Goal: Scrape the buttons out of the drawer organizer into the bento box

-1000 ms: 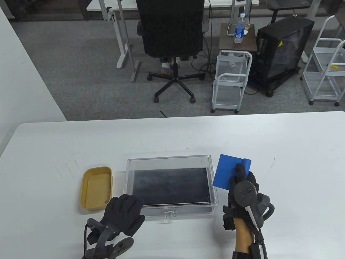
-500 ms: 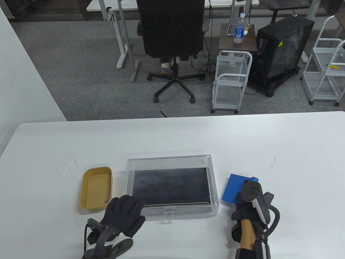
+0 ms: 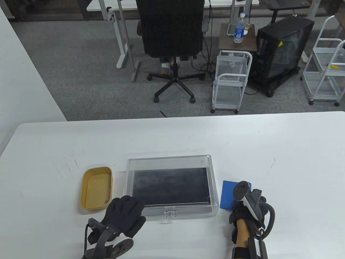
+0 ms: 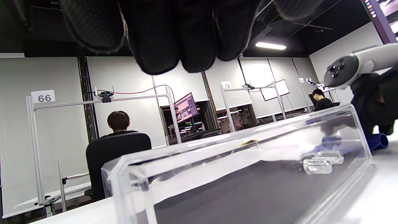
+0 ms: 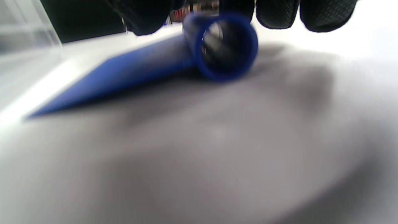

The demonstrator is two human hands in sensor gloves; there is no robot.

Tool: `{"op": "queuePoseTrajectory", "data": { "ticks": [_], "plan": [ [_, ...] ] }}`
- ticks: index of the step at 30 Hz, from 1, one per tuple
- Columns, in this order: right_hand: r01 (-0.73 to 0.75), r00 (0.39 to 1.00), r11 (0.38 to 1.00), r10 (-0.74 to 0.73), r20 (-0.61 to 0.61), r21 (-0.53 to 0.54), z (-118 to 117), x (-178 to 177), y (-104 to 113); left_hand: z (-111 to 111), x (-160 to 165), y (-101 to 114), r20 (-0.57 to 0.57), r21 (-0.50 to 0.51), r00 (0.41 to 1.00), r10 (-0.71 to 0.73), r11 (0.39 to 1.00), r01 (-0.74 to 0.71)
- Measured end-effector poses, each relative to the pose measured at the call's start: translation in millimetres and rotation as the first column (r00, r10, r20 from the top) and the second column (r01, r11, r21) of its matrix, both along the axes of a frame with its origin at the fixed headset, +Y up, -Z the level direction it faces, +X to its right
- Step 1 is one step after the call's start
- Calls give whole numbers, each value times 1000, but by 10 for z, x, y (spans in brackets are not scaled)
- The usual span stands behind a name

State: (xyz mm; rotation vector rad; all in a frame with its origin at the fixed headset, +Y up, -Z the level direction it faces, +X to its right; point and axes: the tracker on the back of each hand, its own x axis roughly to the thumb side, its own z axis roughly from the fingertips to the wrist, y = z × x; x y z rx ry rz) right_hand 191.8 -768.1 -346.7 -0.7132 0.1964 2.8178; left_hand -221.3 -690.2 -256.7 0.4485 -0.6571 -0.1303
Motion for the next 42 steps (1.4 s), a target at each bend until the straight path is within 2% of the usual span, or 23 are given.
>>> {"op": "queuePoseTrajectory", "data": {
  "ticks": [4, 8, 12, 17, 24, 30, 34, 42],
  "plan": [
    [29, 1000, 985, -27, -9, 172, 73, -44, 247, 2, 3, 4, 2, -1, 1000, -2, 1000, 2],
    [112, 993, 925, -92, -72, 362, 182, -226, 565, -5, -3, 6, -6, 0, 1000, -2, 1000, 2],
    [234, 969, 847, -165, -183, 478, 290, -478, 849, -20, -14, 4, -14, -5, 1000, 1, 1000, -1],
    [233, 949, 801, -63, -309, 551, 446, -851, 1045, -30, -28, 12, -25, 1, 1000, 5, 1000, -5],
    [233, 864, 825, 67, -499, 515, 562, -1466, 1022, -43, -33, 9, -24, -14, 1000, 8, 1000, -9],
    [206, 753, 875, 144, -642, 438, 650, -1927, 856, -56, -44, 9, -28, -13, 1000, 9, 1000, -9],
    [175, 704, 889, 187, -685, 423, 699, -2089, 792, -61, -50, 15, -33, -10, 999, 8, 1000, -8],
    [153, 684, 895, 210, -698, 419, 712, -2135, 766, -80, -57, 9, -37, -16, 999, 9, 1000, -10]
  ]
}}
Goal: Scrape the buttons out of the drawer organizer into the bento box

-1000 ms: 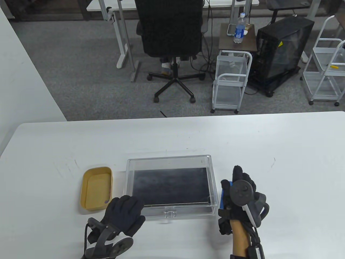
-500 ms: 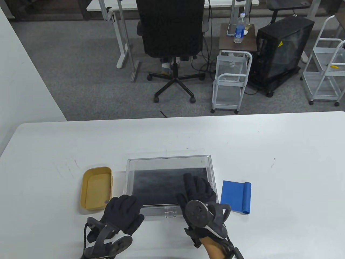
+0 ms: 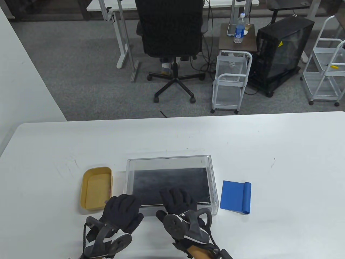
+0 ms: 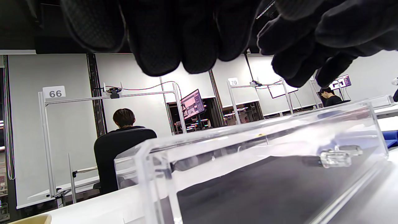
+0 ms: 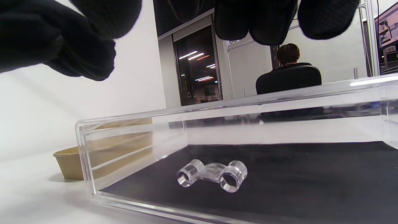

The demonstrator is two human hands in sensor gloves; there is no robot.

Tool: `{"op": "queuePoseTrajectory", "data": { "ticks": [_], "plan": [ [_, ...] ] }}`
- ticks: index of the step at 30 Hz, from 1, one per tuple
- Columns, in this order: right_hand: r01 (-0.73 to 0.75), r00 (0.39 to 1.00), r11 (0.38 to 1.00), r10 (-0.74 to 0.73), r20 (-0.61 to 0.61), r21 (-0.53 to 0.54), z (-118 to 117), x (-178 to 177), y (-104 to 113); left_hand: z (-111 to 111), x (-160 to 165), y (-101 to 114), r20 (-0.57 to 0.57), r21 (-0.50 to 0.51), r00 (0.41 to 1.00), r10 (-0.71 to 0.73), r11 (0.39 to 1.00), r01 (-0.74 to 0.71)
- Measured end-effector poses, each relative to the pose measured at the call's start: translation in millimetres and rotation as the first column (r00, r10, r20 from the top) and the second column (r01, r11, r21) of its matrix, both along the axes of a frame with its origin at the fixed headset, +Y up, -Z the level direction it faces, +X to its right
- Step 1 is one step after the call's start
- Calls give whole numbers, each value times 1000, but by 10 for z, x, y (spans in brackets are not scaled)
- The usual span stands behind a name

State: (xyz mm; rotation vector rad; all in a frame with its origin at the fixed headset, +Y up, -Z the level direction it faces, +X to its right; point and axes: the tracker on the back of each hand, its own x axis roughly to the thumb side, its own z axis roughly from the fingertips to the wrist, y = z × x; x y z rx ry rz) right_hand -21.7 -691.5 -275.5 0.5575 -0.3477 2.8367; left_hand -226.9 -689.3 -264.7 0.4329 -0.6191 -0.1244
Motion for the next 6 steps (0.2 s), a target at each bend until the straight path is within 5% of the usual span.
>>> {"op": "queuePoseTrajectory", "data": {
  "ticks": [6],
  "plan": [
    [-10, 1000, 1000, 10, -2, 13, 4, -5, 3, -2, 3, -7, 1, -3, 1000, -5, 1000, 5]
  ]
}}
